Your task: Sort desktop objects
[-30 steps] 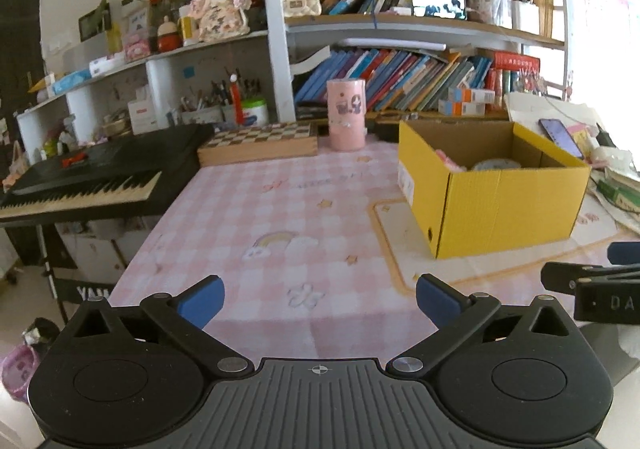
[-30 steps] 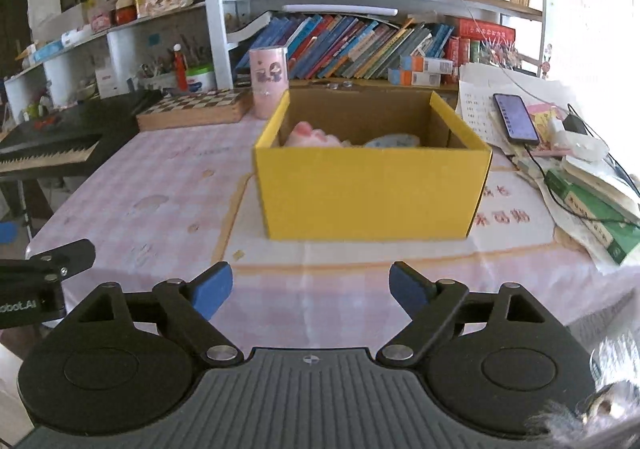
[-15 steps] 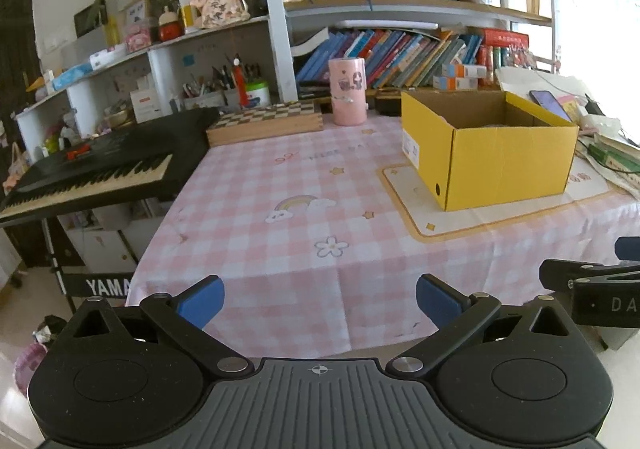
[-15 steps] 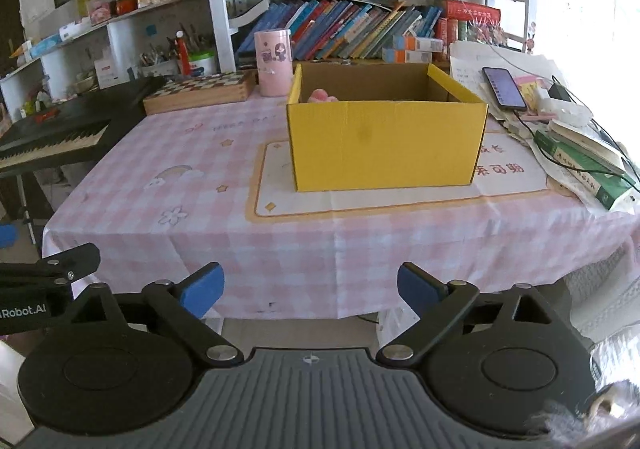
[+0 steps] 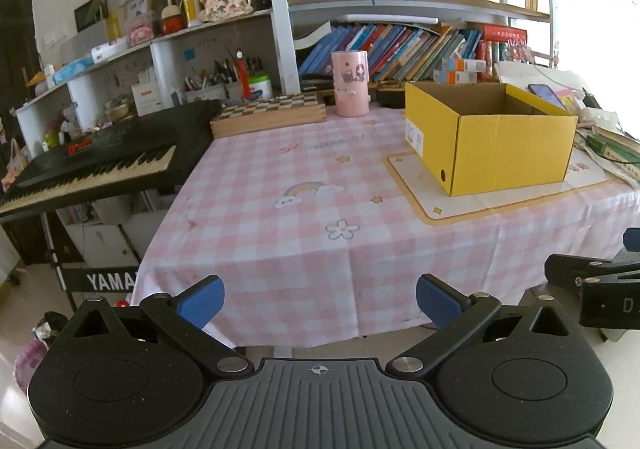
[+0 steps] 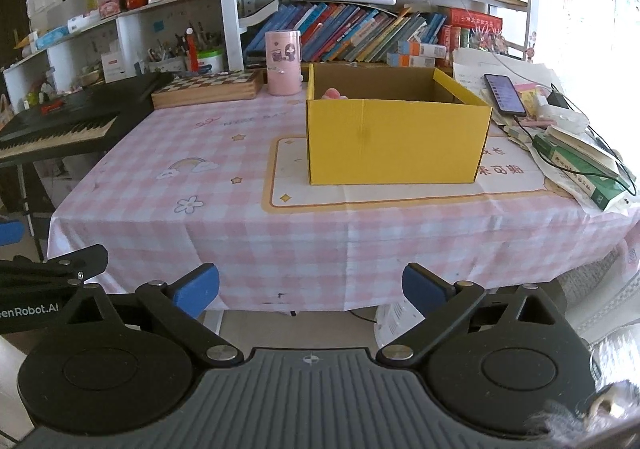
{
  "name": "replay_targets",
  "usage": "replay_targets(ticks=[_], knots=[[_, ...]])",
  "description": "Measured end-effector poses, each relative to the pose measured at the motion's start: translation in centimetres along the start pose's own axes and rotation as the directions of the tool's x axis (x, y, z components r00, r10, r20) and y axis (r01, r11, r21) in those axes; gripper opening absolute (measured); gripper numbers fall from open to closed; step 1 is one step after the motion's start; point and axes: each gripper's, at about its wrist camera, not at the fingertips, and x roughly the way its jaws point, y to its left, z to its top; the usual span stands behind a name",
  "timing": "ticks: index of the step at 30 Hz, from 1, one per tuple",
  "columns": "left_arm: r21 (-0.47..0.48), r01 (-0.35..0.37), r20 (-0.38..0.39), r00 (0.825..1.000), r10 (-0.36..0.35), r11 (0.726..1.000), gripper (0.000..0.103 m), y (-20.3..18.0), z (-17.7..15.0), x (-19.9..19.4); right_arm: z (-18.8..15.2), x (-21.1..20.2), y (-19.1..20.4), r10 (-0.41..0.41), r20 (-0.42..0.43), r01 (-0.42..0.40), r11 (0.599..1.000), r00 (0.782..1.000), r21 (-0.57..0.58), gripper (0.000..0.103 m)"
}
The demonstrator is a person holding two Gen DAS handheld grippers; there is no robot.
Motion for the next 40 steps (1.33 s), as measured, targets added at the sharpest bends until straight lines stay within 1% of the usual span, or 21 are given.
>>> replay_targets(ticks=[10,24,30,40], knots=[[0.013,0.018,-0.004,1.000,-0.018,1.000,0.103,0.1,-0.4,-0.3,-0.5,-0.4,-0.1,-0.005,-0.008,0.005,1.000,1.000,0.008,0.099],[0.014,0.010,0.000,1.000,-0.010,1.000,0.103,0.2,-0.6,-0.5,-0.8,-0.5,0.3,0.005,-0.016,-0.005,1.000,1.000,0.004,0.099],[0.030,0.016,0.032,0.999,-0.017,0.999,0.103,0.1,-0.7,-1.2,-0.9,-0.5,0.4,0.004,-0.020,-0.004,1.000,1.000,0.005,0.099],[0.018,0.037,0.050,0.998,-0.038,0.999,0.103,0.4,-0.5,-1.3,-0.8,-0.4,0.6,0.010,-0.027,-0.010,1.000,1.000,-0.001,0.099]])
